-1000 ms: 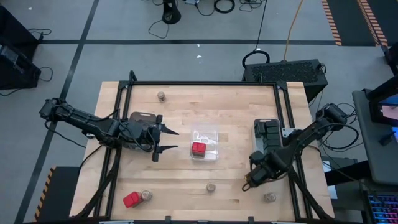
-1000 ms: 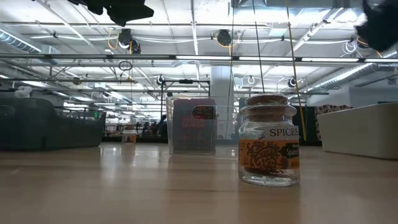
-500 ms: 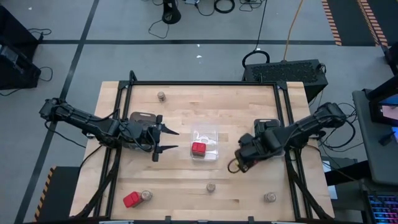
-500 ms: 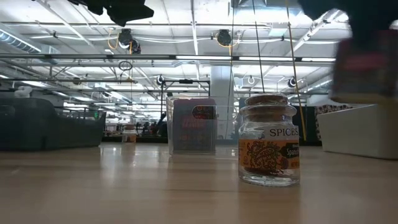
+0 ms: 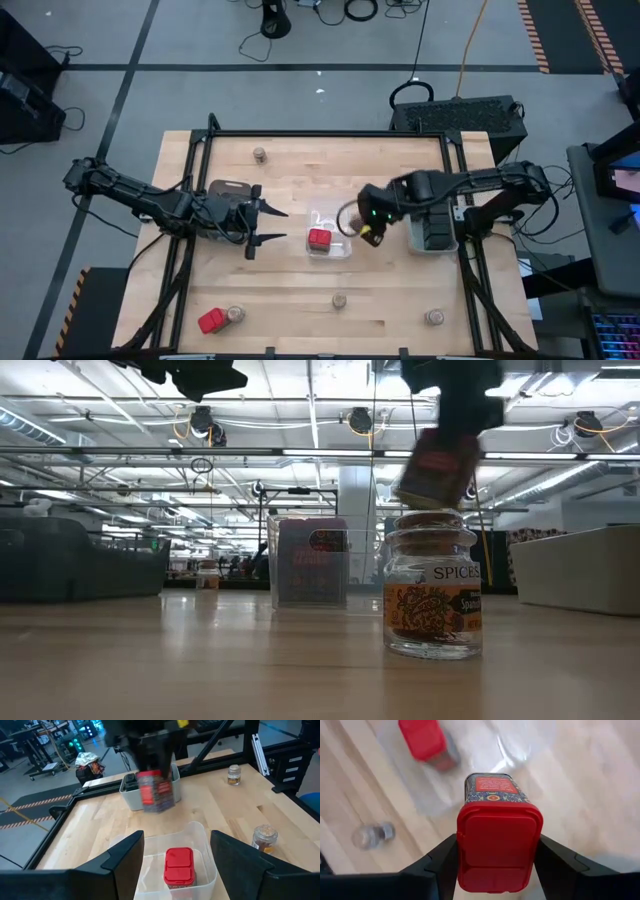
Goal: Sort spices by type
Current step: Put the red seasoning can into the transparent bin
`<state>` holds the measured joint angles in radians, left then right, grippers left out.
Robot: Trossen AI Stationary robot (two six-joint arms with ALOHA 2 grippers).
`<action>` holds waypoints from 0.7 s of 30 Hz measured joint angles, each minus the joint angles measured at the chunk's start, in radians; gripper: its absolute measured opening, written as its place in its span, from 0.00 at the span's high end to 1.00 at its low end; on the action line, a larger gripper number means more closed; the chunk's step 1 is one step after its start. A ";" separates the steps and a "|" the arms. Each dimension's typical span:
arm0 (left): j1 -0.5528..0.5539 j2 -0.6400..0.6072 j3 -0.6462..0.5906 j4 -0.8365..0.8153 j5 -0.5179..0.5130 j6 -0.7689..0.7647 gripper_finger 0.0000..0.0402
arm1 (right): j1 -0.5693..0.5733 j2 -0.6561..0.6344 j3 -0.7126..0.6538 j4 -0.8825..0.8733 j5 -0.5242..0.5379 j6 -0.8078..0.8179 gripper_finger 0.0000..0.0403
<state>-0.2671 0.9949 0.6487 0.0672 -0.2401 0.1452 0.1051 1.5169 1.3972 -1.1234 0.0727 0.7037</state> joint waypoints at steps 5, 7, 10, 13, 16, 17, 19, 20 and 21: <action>0.000 0.000 0.000 0.000 0.000 0.001 0.41 | -0.094 0.005 0.000 0.095 0.000 -0.172 0.50; 0.000 0.000 0.000 0.000 0.000 0.001 0.41 | -0.126 0.016 0.001 0.133 -0.026 -0.243 0.50; 0.000 0.000 0.000 -0.001 0.000 0.001 0.41 | -0.156 0.027 0.001 0.176 -0.064 -0.327 0.50; 0.005 0.000 0.000 -0.002 0.000 0.002 0.41 | -0.174 0.045 0.001 0.221 -0.103 -0.377 0.50; 0.018 0.000 0.000 -0.005 0.000 0.001 0.41 | -0.178 0.074 0.001 0.277 -0.109 -0.413 0.50; 0.021 0.000 0.000 -0.006 0.000 0.001 0.41 | -0.180 0.087 0.001 0.290 -0.113 -0.420 0.50; 0.030 0.000 0.000 -0.006 0.000 -0.005 0.41 | -0.185 0.117 0.001 0.301 -0.132 -0.439 0.50; 0.033 0.000 0.000 -0.009 0.000 -0.006 0.41 | -0.185 0.134 0.001 0.311 -0.131 -0.447 0.50; 0.034 0.000 0.000 -0.011 0.000 -0.007 0.41 | -0.185 0.154 0.001 0.320 -0.130 -0.456 0.50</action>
<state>-0.2334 0.9951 0.6487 0.0564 -0.2401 0.1384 -0.0795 1.6713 1.3979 -0.8039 -0.0570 0.2474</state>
